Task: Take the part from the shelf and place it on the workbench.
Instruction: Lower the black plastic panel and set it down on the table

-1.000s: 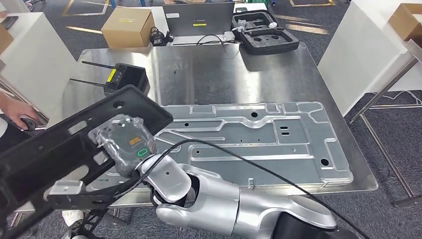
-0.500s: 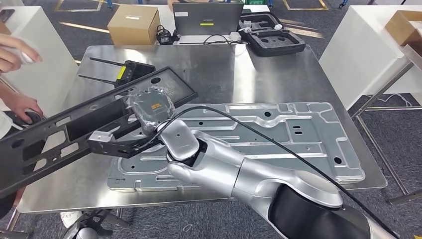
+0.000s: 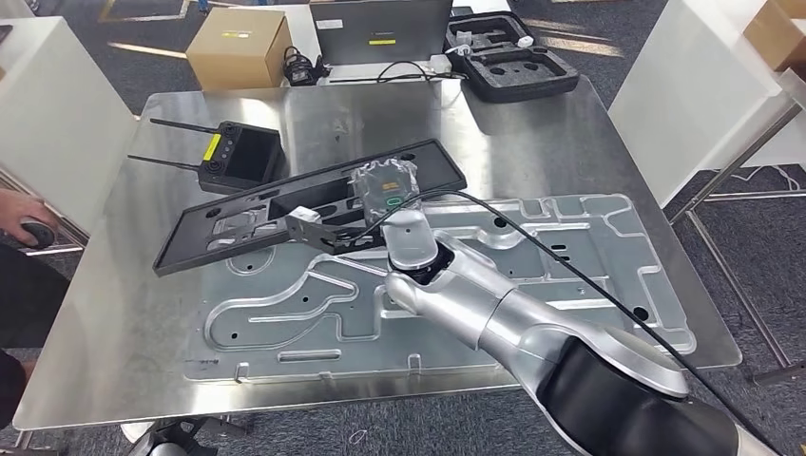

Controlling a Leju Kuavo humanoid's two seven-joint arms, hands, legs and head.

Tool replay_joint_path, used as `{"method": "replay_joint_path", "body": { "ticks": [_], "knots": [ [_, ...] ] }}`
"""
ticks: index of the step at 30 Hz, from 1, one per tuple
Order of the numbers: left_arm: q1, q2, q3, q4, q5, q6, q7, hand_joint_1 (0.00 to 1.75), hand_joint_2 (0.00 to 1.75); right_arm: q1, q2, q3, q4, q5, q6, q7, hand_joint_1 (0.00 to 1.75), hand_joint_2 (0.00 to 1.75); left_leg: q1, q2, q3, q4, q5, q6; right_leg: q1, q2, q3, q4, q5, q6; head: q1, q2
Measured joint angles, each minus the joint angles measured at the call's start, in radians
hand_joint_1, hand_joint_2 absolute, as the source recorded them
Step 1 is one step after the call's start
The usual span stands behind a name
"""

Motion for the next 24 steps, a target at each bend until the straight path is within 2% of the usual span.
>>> {"method": "replay_joint_path", "body": {
  "ticks": [1,2,3,4,6,7,8,11,12,13,15,16,17,18,19,20,21,22,23,24],
  "knots": [
    [0.002,0.001,0.000,0.000,0.002,0.001,-0.002,0.00,1.75,0.012,-0.008,-0.010,0.009,0.009,-0.006,0.008,1.31,1.31,-0.005,-0.001,-0.020,0.060,-0.026,0.003,0.000,0.001,0.005,0.000,-0.003,0.000,0.000,0.000],
    [0.004,0.001,-0.001,0.000,0.003,0.002,-0.004,0.00,1.75,0.025,-0.017,-0.019,0.017,0.017,-0.010,0.016,0.87,0.87,-0.008,-0.002,-0.034,0.099,-0.035,0.003,0.000,0.000,0.011,0.000,-0.007,0.001,0.000,0.000],
    [0.005,0.001,-0.002,0.001,0.004,0.002,-0.005,0.00,1.75,0.035,-0.026,-0.027,0.024,0.025,-0.011,0.021,0.44,0.44,-0.007,-0.002,-0.034,0.100,-0.017,-0.003,-0.003,0.000,0.015,0.000,-0.011,0.003,0.000,0.000],
    [0.006,0.001,-0.004,0.001,0.006,0.002,-0.007,0.00,1.75,0.042,-0.035,-0.036,0.030,0.032,-0.011,0.024,0.00,0.00,-0.003,-0.001,-0.020,0.063,0.020,-0.013,-0.006,0.000,0.019,0.001,-0.014,0.008,0.000,0.000],
    [0.009,-0.001,-0.006,0.002,0.008,0.005,-0.008,0.00,1.75,0.046,-0.052,-0.058,0.039,0.044,-0.013,0.031,0.00,0.00,0.013,0.000,0.024,-0.061,0.103,-0.044,-0.011,0.003,0.021,0.007,-0.020,0.020,-0.001,0.000],
    [0.011,-0.002,-0.007,0.003,0.006,0.010,-0.008,0.00,1.75,0.046,-0.064,-0.071,0.044,0.048,-0.013,0.034,0.00,0.00,0.019,-0.001,0.045,-0.110,0.122,-0.053,-0.011,0.005,0.019,0.015,-0.022,0.026,-0.001,0.000],
    [0.014,-0.003,-0.009,0.004,0.002,0.017,-0.008,0.00,1.75,0.046,-0.075,-0.084,0.048,0.052,-0.012,0.035,0.00,0.00,0.022,-0.004,0.058,-0.137,0.127,-0.054,-0.009,0.007,0.016,0.023,-0.024,0.031,-0.001,0.000],
    [0.020,-0.002,-0.013,0.008,0.002,0.038,-0.008,0.00,0.44,0.041,-0.105,-0.118,0.057,0.064,-0.011,0.024,0.00,0.00,0.019,-0.013,0.063,-0.144,0.116,-0.033,-0.007,0.010,0.007,0.036,-0.026,0.041,0.002,0.000],
    [0.019,0.000,-0.013,0.008,0.009,0.043,-0.009,0.00,0.00,0.036,-0.112,-0.129,0.059,0.067,-0.013,0.019,0.00,0.00,0.019,-0.014,0.062,-0.143,0.116,-0.027,-0.008,0.007,0.004,0.045,-0.036,0.046,0.004,0.000],
    [0.018,0.002,-0.013,0.008,0.014,0.045,-0.010,0.00,0.00,0.032,-0.115,-0.141,0.059,0.072,-0.014,0.014,0.00,0.00,0.020,-0.014,0.064,-0.143,0.116,-0.020,-0.010,0.003,-0.006,0.073,-0.058,0.054,0.006,0.000],
    [0.016,0.006,-0.012,0.008,0.020,0.046,-0.008,0.00,0.00,0.030,-0.117,-0.160,0.059,0.077,-0.015,0.007,0.00,0.00,0.020,-0.013,0.070,-0.146,0.114,-0.006,-0.018,-0.008,-0.045,0.184,-0.123,0.073,0.011,0.000],
    [0.016,0.009,-0.012,0.009,0.021,0.045,-0.004,0.00,0.00,0.031,-0.116,-0.165,0.059,0.080,-0.015,0.005,0.00,0.00,0.019,-0.013,0.073,-0.147,0.113,-0.002,-0.023,-0.012,-0.072,0.256,-0.154,0.079,0.012,0.000],
    [0.017,0.011,-0.012,0.008,0.022,0.043,0.001,0.00,0.00,0.032,-0.115,-0.169,0.059,0.083,-0.015,0.004,0.00,0.00,0.017,-0.014,0.075,-0.147,0.112,0.000,-0.025,-0.014,-0.093,0.310,-0.169,0.079,0.012,0.000],
    [0.016,0.013,-0.012,0.008,0.024,0.042,0.007,0.00,0.00,0.032,-0.114,-0.173,0.059,0.087,-0.015,0.002,0.00,0.00,0.015,-0.016,0.077,-0.147,0.111,0.002,-0.026,-0.016,-0.103,0.331,-0.165,0.074,0.012,0.000],
    [0.015,0.015,-0.012,0.008,0.027,0.042,0.015,0.00,0.00,0.031,-0.112,-0.178,0.059,0.091,-0.015,0.001,0.00,0.00,0.012,-0.018,0.079,-0.148,0.110,0.002,-0.024,-0.016,-0.096,0.314,-0.141,0.063,0.013,0.000],
    [0.013,0.015,-0.011,0.008,0.032,0.045,0.025,0.00,0.00,0.029,-0.109,-0.185,0.059,0.095,-0.015,-0.001,0.00,0.00,0.008,-0.020,0.081,-0.149,0.110,0.003,-0.019,-0.014,-0.072,0.257,-0.101,0.047,0.013,0.000],
    [0.011,0.014,-0.011,0.008,0.035,0.048,0.038,0.00,0.00,0.027,-0.108,-0.192,0.059,0.100,-0.015,-0.003,0.00,0.00,0.007,-0.022,0.084,-0.151,0.109,0.004,-0.011,-0.012,-0.042,0.185,-0.065,0.026,0.012,0.000],
    [0.009,0.012,-0.010,0.008,0.038,0.052,0.050,0.00,0.00,0.028,-0.107,-0.199,0.059,0.104,-0.015,-0.004,0.00,0.00,0.005,-0.023,0.087,-0.156,0.110,0.003,-0.004,-0.010,-0.014,0.123,-0.038,0.007,0.012,0.000],
    [0.009,0.011,-0.010,0.009,0.041,0.055,0.061,0.00,0.00,0.030,-0.106,-0.206,0.059,0.108,-0.016,-0.005,0.00,0.00,0.007,-0.022,0.091,-0.160,0.111,0.002,0.004,-0.008,0.006,0.081,-0.023,-0.006,0.011,0.000],
    [0.009,0.010,-0.009,0.009,0.042,0.056,0.068,0.00,0.00,0.033,-0.105,-0.211,0.059,0.111,-0.016,-0.007,0.00,0.00,0.010,-0.021,0.094,-0.164,0.112,-0.001,0.011,-0.006,0.015,0.064,-0.020,-0.013,0.011,0.000]
  ]
}}
